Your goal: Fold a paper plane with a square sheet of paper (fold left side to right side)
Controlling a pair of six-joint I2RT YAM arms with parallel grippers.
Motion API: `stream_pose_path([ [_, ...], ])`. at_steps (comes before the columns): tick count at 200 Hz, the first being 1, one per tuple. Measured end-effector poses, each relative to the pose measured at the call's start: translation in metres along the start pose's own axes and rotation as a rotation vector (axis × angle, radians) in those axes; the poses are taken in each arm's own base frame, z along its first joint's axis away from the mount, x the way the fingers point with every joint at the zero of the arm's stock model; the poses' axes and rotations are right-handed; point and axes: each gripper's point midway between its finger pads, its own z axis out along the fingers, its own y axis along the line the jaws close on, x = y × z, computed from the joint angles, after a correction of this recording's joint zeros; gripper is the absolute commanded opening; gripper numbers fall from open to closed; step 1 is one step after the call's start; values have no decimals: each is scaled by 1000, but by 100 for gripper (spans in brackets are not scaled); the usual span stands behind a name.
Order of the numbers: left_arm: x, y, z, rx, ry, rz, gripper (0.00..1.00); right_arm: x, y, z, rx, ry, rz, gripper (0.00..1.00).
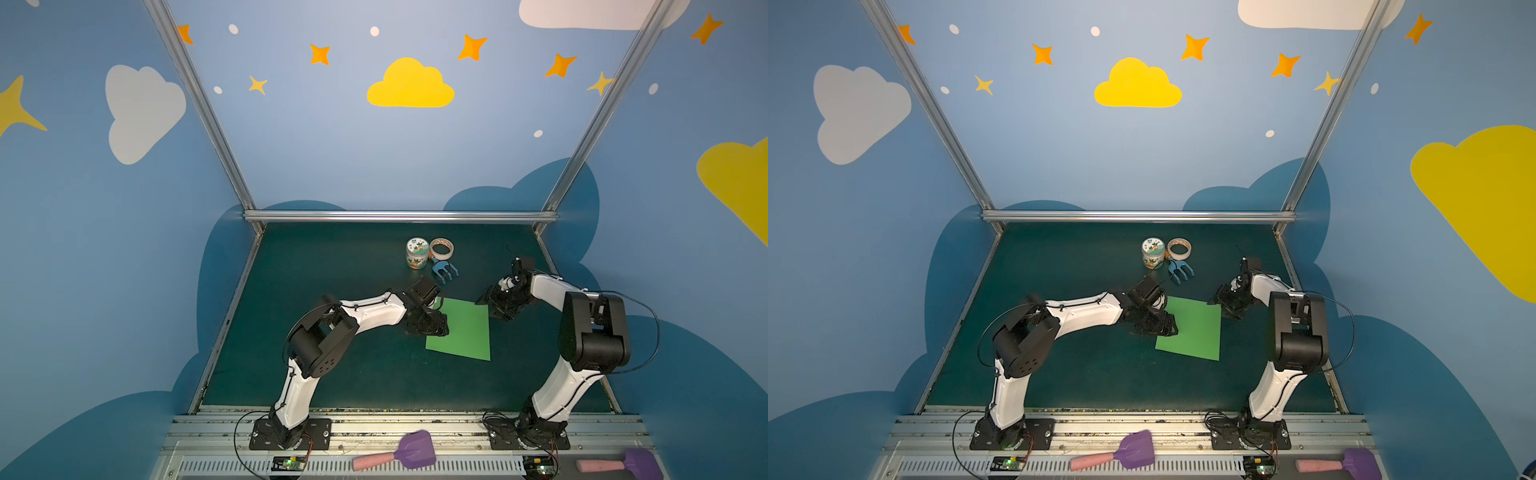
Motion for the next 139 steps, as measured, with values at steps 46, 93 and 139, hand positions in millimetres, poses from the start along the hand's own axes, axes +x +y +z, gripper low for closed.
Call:
stream_pose_path([
  [46, -1, 11, -19, 5, -24, -39, 78, 27, 22, 12, -27, 43, -40, 63],
  [93, 4, 10, -46, 35, -59, -69, 79, 83, 20, 5, -28, 50, -13, 63],
  [139, 8, -1, -50, 73, -41, -66, 79, 120, -14, -42, -36, -119, 80, 66],
])
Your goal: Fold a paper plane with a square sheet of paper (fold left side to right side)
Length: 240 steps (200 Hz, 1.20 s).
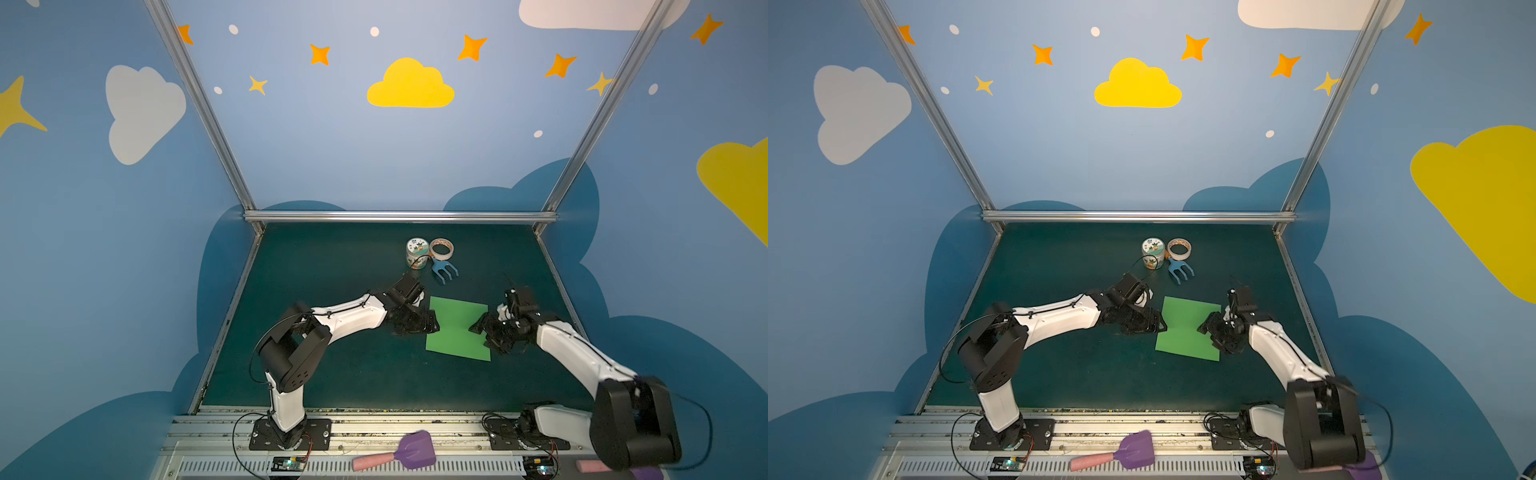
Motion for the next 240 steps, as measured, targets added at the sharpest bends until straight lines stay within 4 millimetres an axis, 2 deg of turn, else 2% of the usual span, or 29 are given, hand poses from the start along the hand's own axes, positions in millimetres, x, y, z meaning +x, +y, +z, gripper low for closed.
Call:
stream_pose_path([
  [38, -16, -30, 8, 55, 11, 60, 79, 33, -46, 0, 44, -15, 96, 66],
  [71, -25, -46, 26, 74, 38, 110, 79, 43, -67, 1, 49, -56, 151, 66],
  [99, -30, -47, 47, 63, 64, 132, 79, 41, -68, 2, 30, -78, 176, 62],
  [145, -23, -25, 73, 13, 124, 127, 79, 30, -58, 10, -44, -123, 198, 53],
  [220, -23, -25, 72, 17, 127, 134, 79, 15, -49, 16, -95, -165, 240, 52],
  [240, -23, -25, 72, 17, 128, 138, 79, 15, -48, 16, -93, -165, 264, 56],
])
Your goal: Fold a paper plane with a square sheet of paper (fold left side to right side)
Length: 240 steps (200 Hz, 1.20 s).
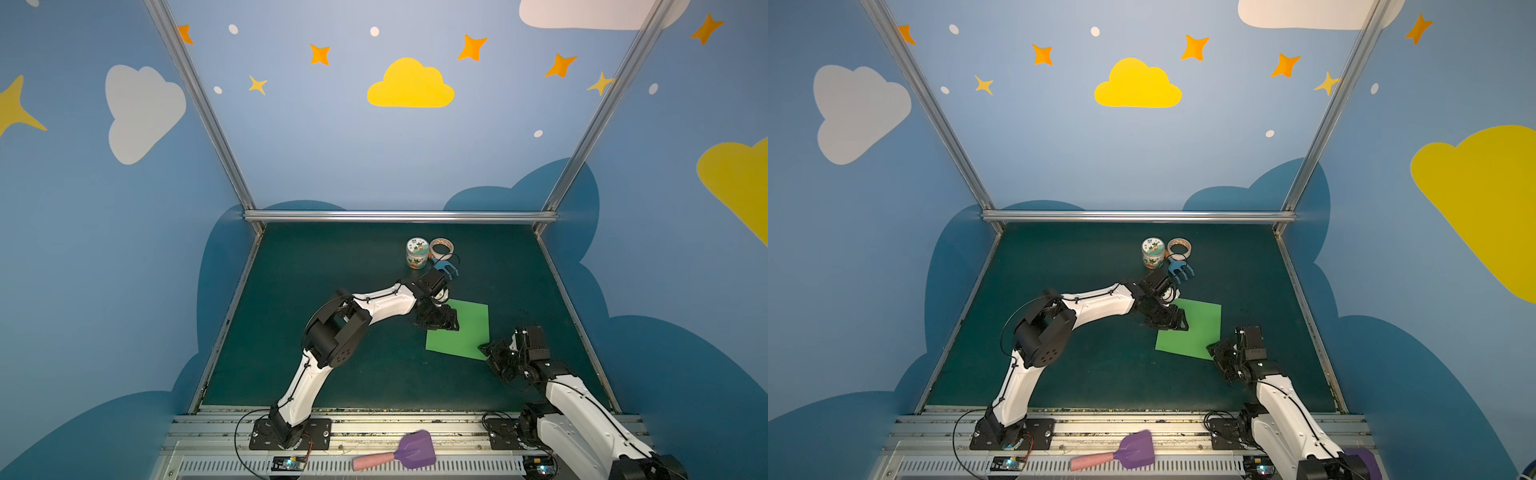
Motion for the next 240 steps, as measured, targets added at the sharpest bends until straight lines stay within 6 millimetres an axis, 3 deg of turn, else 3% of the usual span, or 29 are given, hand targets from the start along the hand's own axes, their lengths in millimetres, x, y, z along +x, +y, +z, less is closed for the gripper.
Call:
stream_pose_path([
  [18, 0, 0, 0, -1, 1, 3, 78, -2, 1, -3, 1, -17, 13, 59],
  [44, 0, 0, 0, 0, 0, 3, 79, -5, -13, -14, 41, -70, 46, 61],
  [95, 0, 1, 0, 4, 3, 5, 79, -4, -19, -14, 16, -94, 90, 57],
  [167, 0, 1, 0, 7, 3, 4, 79, -10, 21, 16, -42, -7, 53, 55],
  [240, -2, 4, -2, 19, 5, -2, 79, -22, 55, 33, -155, -9, -82, 64],
])
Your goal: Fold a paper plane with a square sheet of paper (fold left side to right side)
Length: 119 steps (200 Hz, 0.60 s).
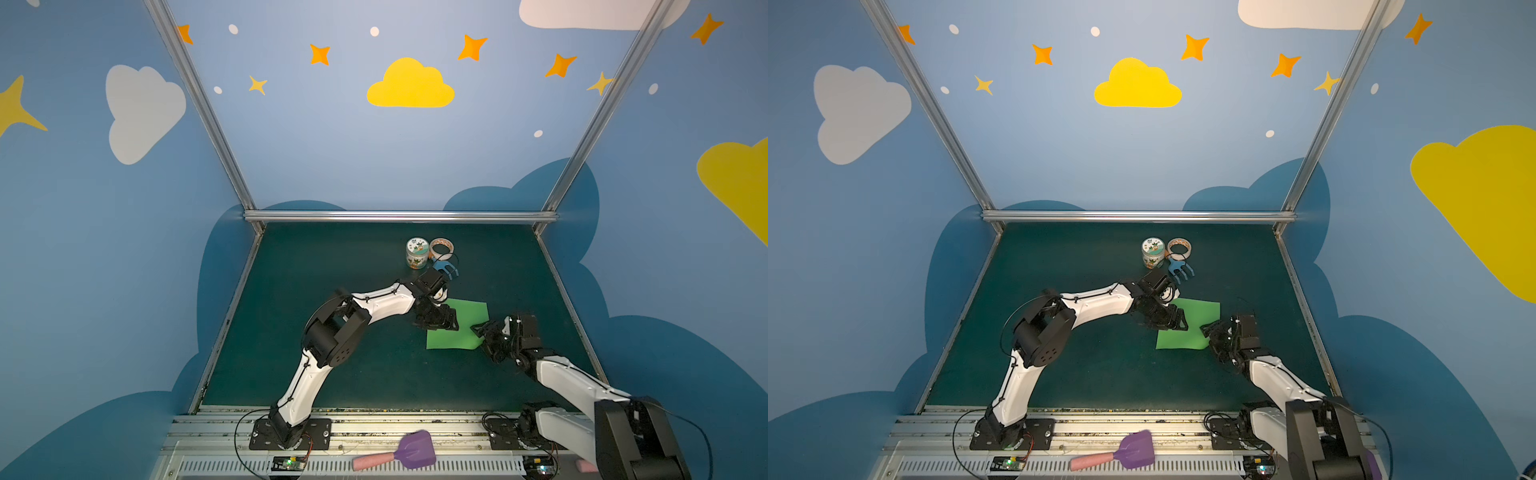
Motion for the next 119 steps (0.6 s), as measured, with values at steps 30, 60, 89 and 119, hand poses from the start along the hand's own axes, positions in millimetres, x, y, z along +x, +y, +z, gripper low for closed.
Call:
stream_pose_path([
  [30, 0, 1, 0, 8, 2, -2, 79, -12, 18, 14, -41, 22, -83, 62],
  [60, -1, 2, -1, 16, 4, -4, 79, -24, 25, 22, -66, 42, -136, 60],
  [89, -1, 2, -1, 19, 5, -6, 79, -37, 28, 27, -91, 53, -159, 58],
  [119, -1, 2, -1, 23, 7, -8, 78, -43, 34, 34, -125, 82, -185, 55],
])
